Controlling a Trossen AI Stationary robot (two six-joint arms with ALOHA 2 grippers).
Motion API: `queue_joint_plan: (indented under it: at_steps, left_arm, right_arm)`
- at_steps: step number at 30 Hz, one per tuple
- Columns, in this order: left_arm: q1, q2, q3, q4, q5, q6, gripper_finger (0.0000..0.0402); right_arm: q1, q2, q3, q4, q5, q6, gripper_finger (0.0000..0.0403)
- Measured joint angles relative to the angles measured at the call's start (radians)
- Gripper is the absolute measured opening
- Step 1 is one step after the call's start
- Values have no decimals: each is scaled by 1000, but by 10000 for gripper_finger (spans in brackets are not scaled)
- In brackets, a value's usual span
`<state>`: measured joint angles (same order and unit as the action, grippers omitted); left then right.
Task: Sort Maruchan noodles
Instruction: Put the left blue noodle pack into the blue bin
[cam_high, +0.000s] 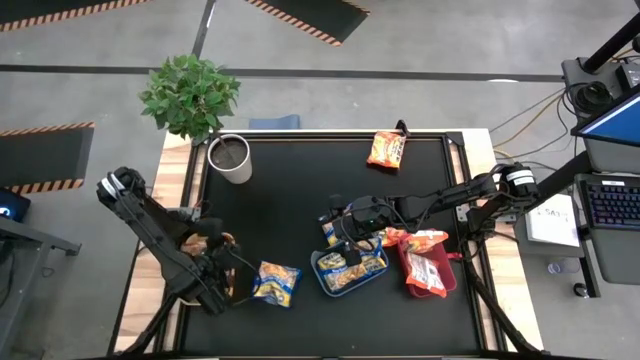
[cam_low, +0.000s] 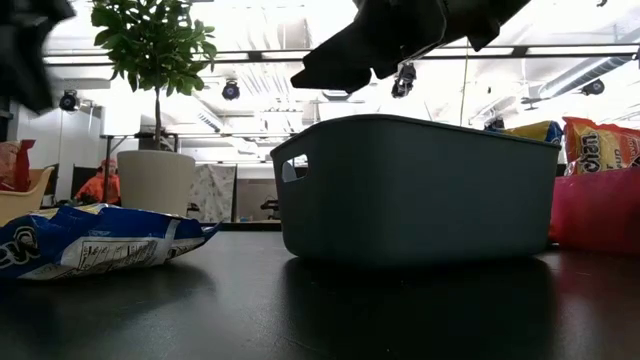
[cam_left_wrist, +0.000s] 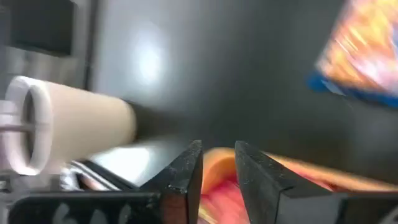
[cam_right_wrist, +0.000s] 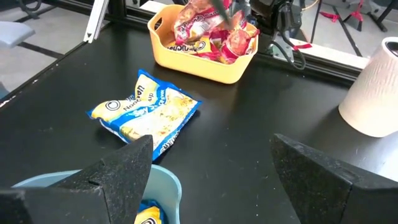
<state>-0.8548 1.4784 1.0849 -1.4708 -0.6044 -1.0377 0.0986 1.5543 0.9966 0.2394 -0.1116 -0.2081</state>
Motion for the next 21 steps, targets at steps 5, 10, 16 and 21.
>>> queue_joint_plan:
  at_steps: [5,10,16,21]
  left_arm:
    - [-36,2,-18,94,209,71,60]
    - [-81,2,-18,209,296,113,45]
    - [-96,2,0,272,316,144,41]
    - [-88,-6,59,305,-37,275,41]
  right_arm:
    - [0,0,-1,-6,0,7,313]
    - [0,0,-1,-4,0,7,313]
    - [0,0,-1,-4,0,15,313]
    - [2,0,-1,-5,0,60,313]
